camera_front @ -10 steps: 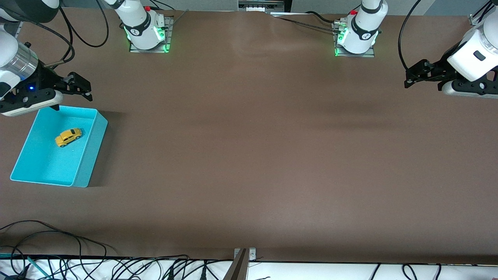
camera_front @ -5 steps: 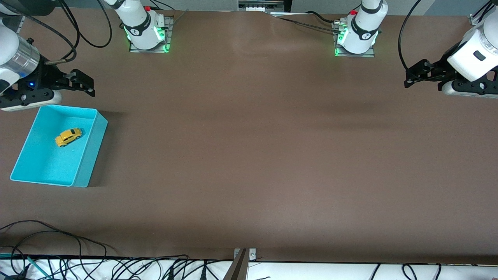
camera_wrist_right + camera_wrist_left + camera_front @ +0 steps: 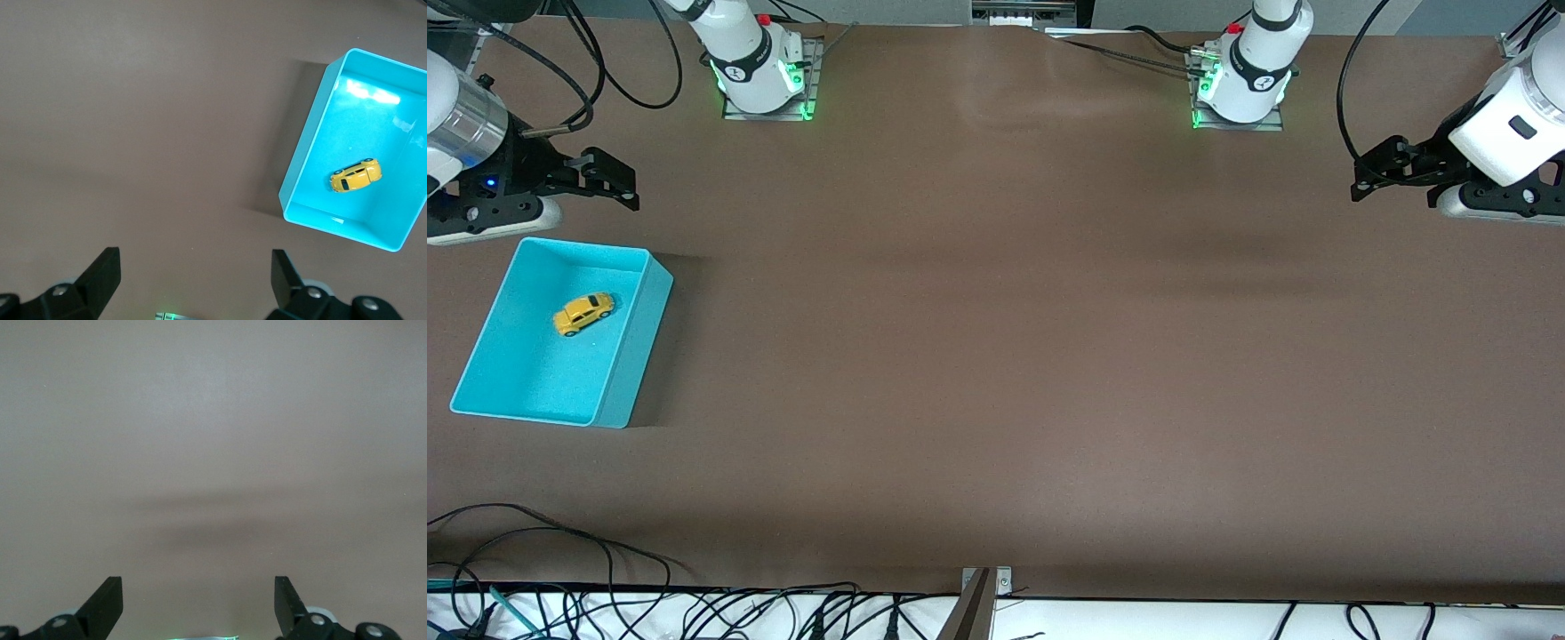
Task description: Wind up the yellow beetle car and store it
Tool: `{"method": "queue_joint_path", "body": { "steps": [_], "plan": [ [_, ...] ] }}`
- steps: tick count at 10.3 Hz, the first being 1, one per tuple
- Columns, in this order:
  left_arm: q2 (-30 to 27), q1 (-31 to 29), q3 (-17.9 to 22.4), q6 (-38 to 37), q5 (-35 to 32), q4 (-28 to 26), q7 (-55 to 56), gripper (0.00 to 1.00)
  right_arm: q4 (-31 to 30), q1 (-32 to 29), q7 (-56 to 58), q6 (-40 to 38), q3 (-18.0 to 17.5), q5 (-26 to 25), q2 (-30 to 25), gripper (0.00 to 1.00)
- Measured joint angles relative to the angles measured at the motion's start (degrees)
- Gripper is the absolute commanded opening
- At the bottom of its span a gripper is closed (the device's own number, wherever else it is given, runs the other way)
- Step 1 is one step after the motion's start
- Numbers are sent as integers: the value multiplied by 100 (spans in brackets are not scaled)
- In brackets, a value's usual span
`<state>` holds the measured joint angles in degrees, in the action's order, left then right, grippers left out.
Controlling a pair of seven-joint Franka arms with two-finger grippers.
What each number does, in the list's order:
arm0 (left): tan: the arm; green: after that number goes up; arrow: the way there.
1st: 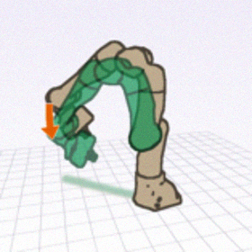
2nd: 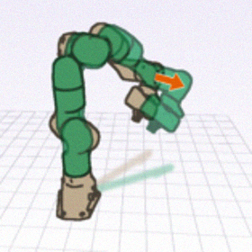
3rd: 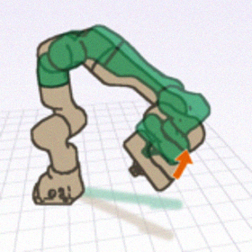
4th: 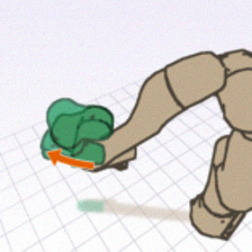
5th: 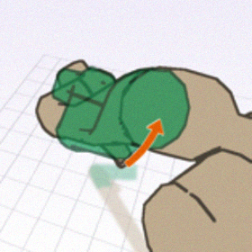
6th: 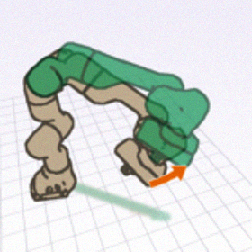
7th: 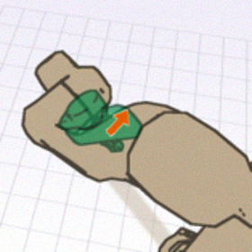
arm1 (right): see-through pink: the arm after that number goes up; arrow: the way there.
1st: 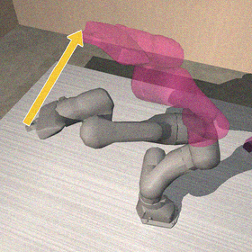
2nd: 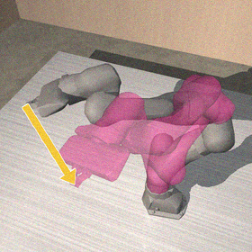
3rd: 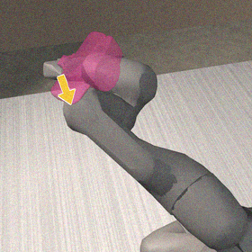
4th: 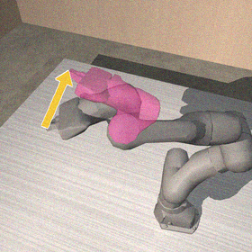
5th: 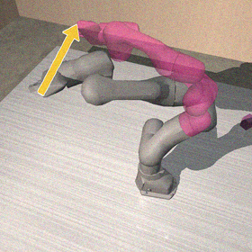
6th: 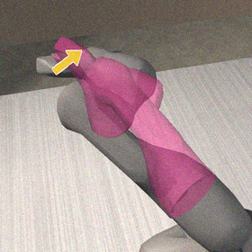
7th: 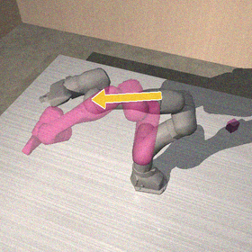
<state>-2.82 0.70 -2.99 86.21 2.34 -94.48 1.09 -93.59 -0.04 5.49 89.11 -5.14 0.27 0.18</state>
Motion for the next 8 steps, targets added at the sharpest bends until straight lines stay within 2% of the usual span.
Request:
{"method": "queue_joint_path", "body": {
  "steps": [8],
  "plan": [
    [0, 0, 0, 0, 0, 0, 0, 100, 43, 29, 0, -61, -8, 0, 0, 100]
  ]
}}
